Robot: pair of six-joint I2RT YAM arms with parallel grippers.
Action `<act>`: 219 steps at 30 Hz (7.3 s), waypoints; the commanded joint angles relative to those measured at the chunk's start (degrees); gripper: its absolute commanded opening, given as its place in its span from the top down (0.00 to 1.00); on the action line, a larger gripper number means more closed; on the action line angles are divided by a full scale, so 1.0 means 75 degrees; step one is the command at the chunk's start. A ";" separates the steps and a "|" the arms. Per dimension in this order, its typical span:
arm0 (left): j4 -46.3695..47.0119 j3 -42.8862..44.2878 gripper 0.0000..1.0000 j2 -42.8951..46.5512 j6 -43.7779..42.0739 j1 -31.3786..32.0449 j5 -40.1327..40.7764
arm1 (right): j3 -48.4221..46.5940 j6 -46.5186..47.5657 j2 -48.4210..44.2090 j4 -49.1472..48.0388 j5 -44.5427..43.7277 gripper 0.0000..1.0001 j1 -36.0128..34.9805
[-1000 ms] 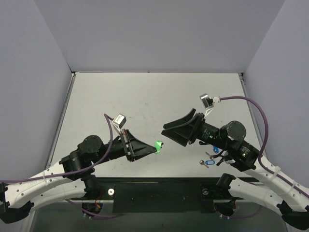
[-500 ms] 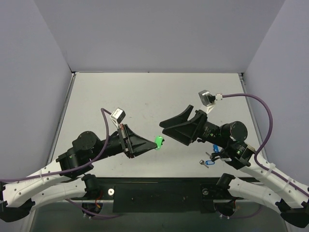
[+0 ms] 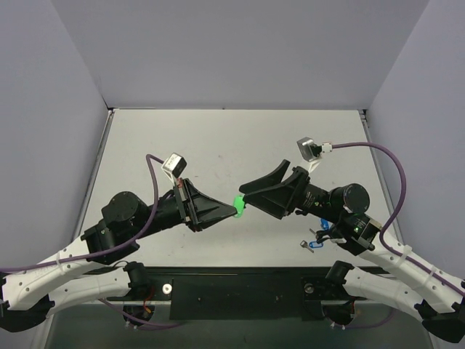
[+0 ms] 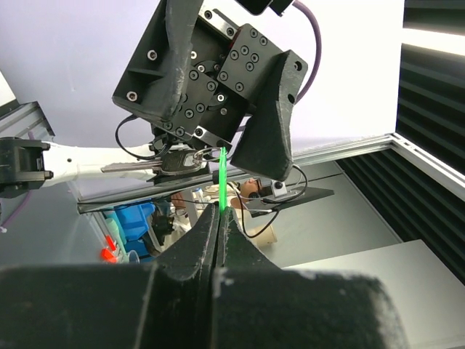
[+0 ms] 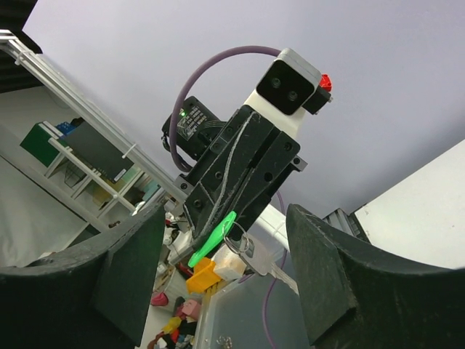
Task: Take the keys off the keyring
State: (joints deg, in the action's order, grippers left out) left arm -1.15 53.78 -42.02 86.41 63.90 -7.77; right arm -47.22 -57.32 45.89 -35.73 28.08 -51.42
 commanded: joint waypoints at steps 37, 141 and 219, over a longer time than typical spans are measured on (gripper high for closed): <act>0.0715 0.0201 1.00 0.0095 0.0150 -0.0364 0.0087 | 0.0495 -0.0174 -0.0247 -0.1108 -0.0005 0.65 0.0106; -0.5367 0.4068 0.47 -0.1523 -0.7725 -0.0469 -0.2619 | -0.1649 0.1607 0.0092 0.4294 0.1108 1.00 -0.1816; -0.3327 0.2052 1.00 -0.0374 -0.5475 -0.0446 -0.1613 | -0.1978 0.1924 0.0514 0.4085 -0.1094 1.00 -0.2367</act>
State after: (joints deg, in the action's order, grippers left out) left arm -29.02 69.73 -46.26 42.59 60.55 -25.39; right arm -62.46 -43.11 51.59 1.34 25.12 -69.10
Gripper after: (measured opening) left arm 0.016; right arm 0.009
